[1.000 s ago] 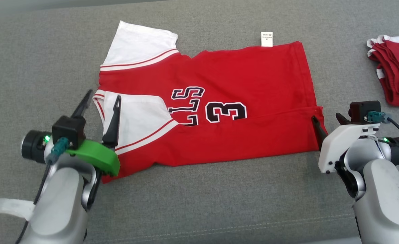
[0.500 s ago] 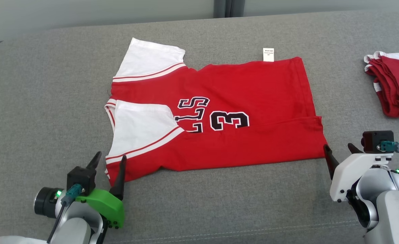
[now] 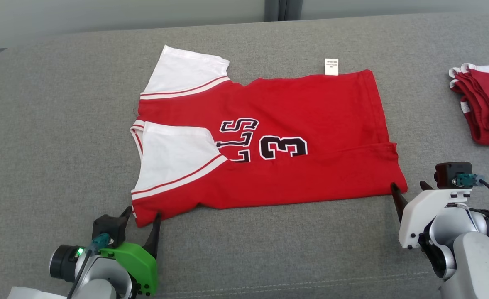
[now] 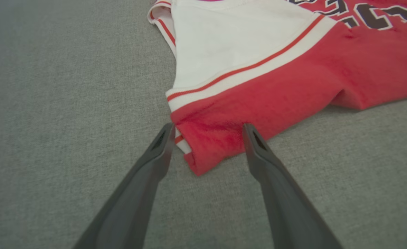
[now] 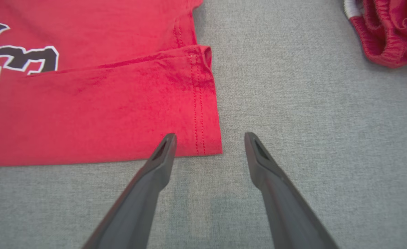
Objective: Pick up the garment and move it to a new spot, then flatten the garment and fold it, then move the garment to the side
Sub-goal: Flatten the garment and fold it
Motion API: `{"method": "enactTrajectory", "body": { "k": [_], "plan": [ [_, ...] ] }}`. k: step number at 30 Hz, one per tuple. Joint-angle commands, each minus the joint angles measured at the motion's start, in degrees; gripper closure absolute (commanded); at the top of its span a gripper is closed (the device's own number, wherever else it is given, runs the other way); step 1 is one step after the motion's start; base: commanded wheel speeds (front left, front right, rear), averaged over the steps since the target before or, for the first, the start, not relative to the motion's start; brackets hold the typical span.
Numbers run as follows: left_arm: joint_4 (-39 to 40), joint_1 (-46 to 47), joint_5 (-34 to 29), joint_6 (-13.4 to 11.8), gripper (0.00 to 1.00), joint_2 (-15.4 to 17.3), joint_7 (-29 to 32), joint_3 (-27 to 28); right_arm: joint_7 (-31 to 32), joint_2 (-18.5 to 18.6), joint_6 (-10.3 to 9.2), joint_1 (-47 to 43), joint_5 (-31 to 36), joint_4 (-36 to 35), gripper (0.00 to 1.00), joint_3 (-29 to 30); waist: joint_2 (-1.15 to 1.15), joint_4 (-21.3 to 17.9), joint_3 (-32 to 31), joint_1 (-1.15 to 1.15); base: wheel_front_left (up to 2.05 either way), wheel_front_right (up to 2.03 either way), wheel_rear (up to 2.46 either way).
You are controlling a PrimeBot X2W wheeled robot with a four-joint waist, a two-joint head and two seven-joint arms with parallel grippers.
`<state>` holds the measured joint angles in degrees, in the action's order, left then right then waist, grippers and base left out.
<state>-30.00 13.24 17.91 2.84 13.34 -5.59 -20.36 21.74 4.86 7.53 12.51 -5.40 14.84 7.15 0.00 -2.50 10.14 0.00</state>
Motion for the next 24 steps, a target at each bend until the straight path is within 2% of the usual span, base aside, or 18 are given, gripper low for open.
{"method": "enactTrajectory", "body": {
  "k": [1,6,7,8,10,14,15,16,17,18,20,21,22,24],
  "plan": [
    [0.35,-1.25,0.49,-0.36,0.0,0.45,0.24,0.16,-0.49,0.38,-0.09,0.74,0.51,0.76,0.0,0.14,0.0,0.06,-0.08,0.0,0.0,0.0,0.0],
    [0.93,-1.92,1.45,-0.16,0.0,0.67,0.41,0.18,-1.33,0.15,-0.09,1.12,0.24,2.64,0.0,0.73,0.0,0.24,0.04,0.0,0.0,0.0,0.0],
    [0.85,-1.94,1.93,0.2,0.08,0.48,0.58,0.3,-1.49,0.09,-0.09,1.5,0.07,3.0,0.0,0.78,0.0,0.29,0.13,0.0,0.0,0.0,0.0],
    [0.85,-1.94,1.93,0.2,0.08,0.48,0.58,0.3,-1.49,0.09,-0.09,1.5,0.07,3.0,0.0,0.78,0.0,0.29,0.13,0.0,0.0,0.0,0.0],
    [0.66,-1.24,1.83,0.3,0.19,0.76,1.08,0.12,-1.68,0.02,-0.09,2.1,-0.16,3.85,0.0,0.83,0.0,0.34,0.4,0.0,0.0,0.0,0.0],
    [0.44,0.17,1.99,0.2,0.52,1.13,1.78,-0.02,-1.84,0.12,-0.09,3.29,0.16,5.61,0.0,0.43,0.0,0.17,1.07,0.0,0.0,0.0,0.0],
    [0.63,0.39,1.77,0.45,0.56,1.21,1.27,-0.21,-1.64,0.14,-0.09,3.65,0.12,6.18,0.0,0.25,0.0,0.13,1.23,0.0,0.0,0.0,0.0],
    [0.49,0.38,1.93,0.62,0.65,1.17,1.18,-0.3,-1.23,0.14,-0.09,3.94,-0.02,6.75,0.03,-0.05,0.0,0.09,1.38,0.0,0.0,0.0,0.0],
    [0.14,0.23,1.93,0.72,0.75,1.18,1.67,-0.62,-1.13,0.16,-0.09,4.23,-0.19,7.17,0.11,-0.2,0.0,0.06,1.53,0.0,0.0,0.0,0.0],
    [-0.04,0.19,2.03,0.76,0.82,1.14,1.83,-0.67,-0.96,0.18,-0.09,4.47,-0.28,7.55,0.13,-0.3,0.0,0.04,1.67,0.0,0.0,0.0,0.0],
    [-0.46,0.11,2.23,0.76,0.97,1.06,1.61,-0.79,-0.93,0.09,-0.09,4.83,-0.44,8.23,0.29,-0.57,0.0,0.03,1.95,0.0,0.0,0.0,0.0],
    [-0.6,0.17,2.19,0.73,1.0,1.04,1.46,-0.82,-1.15,0.08,-0.09,5.08,-0.44,8.43,0.33,-0.58,0.0,0.05,2.1,0.0,0.0,0.0,0.0],
    [-0.75,0.23,2.34,0.64,1.0,0.97,1.23,-0.82,-1.21,0.05,-0.09,5.31,-0.49,8.69,0.55,-0.66,0.0,0.09,2.29,0.0,0.0,0.0,0.0],
    [-1.13,0.49,2.41,0.66,1.0,0.97,1.1,-0.92,-1.47,0.14,-0.09,5.64,-0.48,9.09,0.66,-0.77,0.0,0.21,2.58,0.0,0.0,0.0,0.0]
  ]
}}
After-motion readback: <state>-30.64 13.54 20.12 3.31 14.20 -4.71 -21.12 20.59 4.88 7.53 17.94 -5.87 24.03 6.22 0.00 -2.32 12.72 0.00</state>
